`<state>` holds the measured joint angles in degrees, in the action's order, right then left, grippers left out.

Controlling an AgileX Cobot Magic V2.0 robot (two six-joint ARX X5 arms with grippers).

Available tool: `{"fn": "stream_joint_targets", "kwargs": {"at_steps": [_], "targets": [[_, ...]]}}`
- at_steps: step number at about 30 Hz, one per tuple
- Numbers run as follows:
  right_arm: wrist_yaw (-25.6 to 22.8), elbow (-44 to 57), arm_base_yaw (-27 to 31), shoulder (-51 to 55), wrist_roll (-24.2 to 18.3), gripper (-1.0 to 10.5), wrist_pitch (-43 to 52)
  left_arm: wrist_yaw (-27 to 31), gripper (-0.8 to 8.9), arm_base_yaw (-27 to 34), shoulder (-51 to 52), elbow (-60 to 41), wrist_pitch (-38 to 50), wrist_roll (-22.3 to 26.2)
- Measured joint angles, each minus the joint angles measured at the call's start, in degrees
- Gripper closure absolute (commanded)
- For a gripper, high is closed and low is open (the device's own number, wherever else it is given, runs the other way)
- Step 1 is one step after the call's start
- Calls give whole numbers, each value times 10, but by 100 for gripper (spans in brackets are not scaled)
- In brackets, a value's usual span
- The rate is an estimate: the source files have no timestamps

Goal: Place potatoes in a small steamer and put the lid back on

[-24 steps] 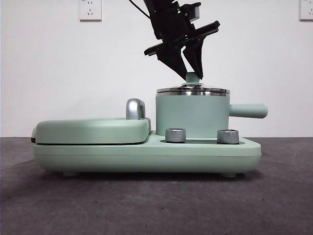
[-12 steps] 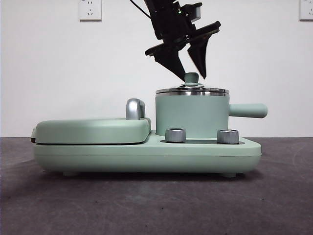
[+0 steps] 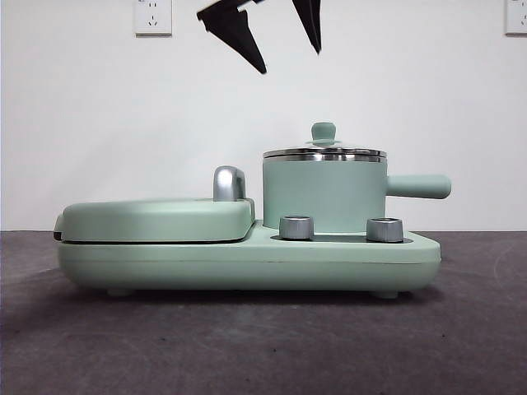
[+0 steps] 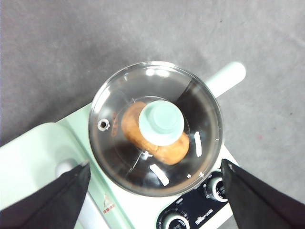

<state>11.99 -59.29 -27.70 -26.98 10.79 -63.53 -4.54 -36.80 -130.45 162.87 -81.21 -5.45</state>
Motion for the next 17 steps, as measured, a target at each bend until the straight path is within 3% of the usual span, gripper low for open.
{"fn": "stream_joint_targets", "kwargs": {"at_steps": [5,10,17], "targets": [[0,0,0,0,0,441,0,-2,376,-1,124,-50,-3,-8],[0,0,0,0,0,442,1,-13,377,-22,303,-254,-3,-4],[20,0,0,0,0,442,21,18,377,-57,484,-505,0,-1]]}}
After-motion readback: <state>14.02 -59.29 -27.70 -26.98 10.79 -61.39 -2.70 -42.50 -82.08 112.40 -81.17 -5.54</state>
